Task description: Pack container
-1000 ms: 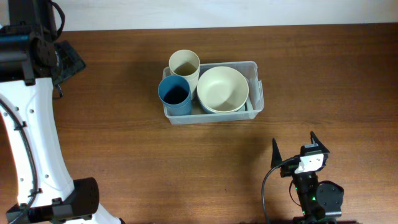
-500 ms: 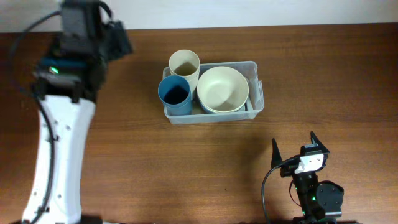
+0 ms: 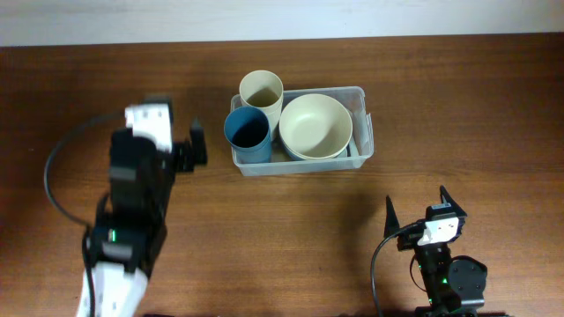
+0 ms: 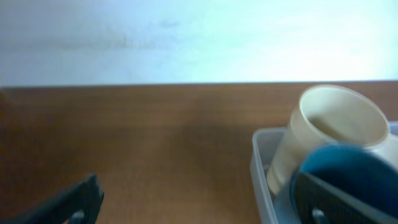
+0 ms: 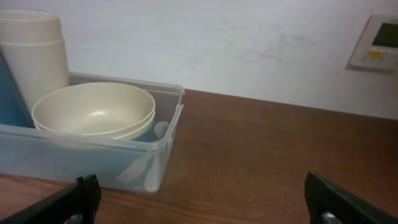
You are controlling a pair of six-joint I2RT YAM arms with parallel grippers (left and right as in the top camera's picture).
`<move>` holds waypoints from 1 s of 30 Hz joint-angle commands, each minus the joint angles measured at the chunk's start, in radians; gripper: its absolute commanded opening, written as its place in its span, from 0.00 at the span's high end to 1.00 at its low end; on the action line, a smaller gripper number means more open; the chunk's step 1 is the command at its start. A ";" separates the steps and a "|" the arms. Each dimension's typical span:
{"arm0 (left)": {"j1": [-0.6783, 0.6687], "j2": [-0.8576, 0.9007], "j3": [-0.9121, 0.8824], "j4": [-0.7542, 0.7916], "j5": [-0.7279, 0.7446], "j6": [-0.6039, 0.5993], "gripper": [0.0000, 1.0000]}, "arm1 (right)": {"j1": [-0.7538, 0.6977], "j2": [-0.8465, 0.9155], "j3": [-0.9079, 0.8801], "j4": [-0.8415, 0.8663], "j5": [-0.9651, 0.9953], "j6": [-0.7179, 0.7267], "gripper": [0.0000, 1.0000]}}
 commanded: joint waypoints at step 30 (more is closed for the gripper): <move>0.087 -0.829 -0.708 0.332 0.146 0.056 0.00 | -0.007 -0.008 -0.005 -0.007 -0.002 0.001 0.01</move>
